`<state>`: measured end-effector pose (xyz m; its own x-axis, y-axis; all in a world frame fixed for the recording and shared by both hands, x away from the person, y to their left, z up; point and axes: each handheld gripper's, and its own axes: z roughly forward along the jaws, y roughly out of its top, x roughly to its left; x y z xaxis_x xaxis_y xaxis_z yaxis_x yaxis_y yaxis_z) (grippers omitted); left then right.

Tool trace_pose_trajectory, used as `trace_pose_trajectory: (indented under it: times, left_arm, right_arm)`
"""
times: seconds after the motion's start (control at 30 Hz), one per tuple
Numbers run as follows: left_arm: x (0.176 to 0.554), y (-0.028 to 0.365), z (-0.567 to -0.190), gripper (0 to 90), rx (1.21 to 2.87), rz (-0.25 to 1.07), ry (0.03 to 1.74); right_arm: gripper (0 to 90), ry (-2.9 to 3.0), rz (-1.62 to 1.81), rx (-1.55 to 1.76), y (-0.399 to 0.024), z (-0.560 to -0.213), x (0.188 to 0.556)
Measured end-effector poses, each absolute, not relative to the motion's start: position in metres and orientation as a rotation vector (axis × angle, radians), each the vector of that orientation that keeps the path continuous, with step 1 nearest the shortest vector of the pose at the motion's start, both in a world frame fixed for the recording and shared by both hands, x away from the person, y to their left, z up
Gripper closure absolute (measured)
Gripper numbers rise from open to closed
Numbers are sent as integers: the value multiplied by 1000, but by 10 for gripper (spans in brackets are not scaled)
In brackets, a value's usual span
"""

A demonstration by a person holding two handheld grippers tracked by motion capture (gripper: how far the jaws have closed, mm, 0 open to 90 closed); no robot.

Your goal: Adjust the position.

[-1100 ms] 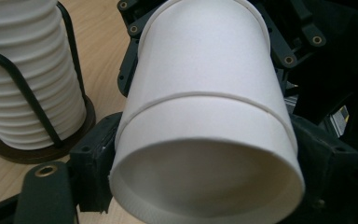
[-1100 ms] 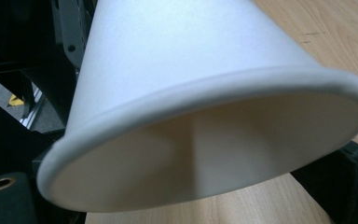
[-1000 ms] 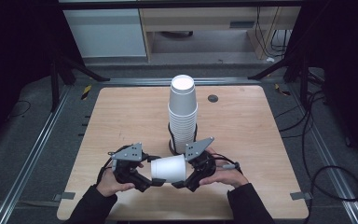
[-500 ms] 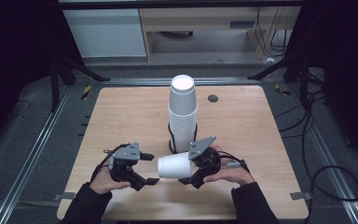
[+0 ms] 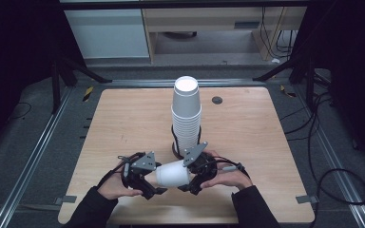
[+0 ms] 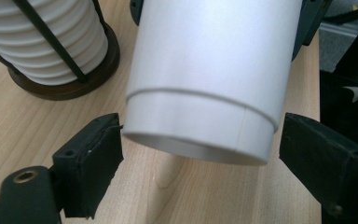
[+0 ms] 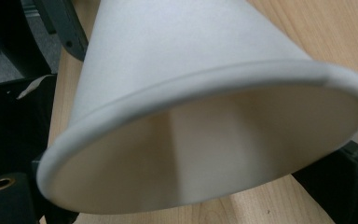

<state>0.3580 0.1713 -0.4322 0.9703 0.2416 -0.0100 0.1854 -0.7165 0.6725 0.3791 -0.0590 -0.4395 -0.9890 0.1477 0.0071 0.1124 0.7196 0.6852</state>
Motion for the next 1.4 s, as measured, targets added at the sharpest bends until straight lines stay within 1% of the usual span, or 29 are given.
trace_pose_trajectory:
  times: [0.47, 0.67, 0.93, 1.1, 1.33, 1.4]
  left_arm:
    - [356, 162, -439, 156, 2447, 95, 267]
    - [354, 161, -439, 209, 2449, 93, 259]
    - [354, 162, -440, 220, 2454, 90, 247]
    - [354, 164, -438, 221, 2456, 103, 246]
    - [360, 177, -432, 221, 2403, 116, 291]
    - [362, 184, -429, 220, 2365, 122, 320]
  right_arm:
    - [82, 2898, 1099, 152, -41, -445, 374]
    - [82, 2897, 1117, 144, -38, -444, 372]
    - [70, 2889, 1135, 124, -39, -445, 372]
    - [55, 2881, 1178, 136, -41, -442, 372]
    - [44, 2800, 1272, 205, -59, -427, 376]
    - [45, 2766, 1322, 234, -65, -421, 377]
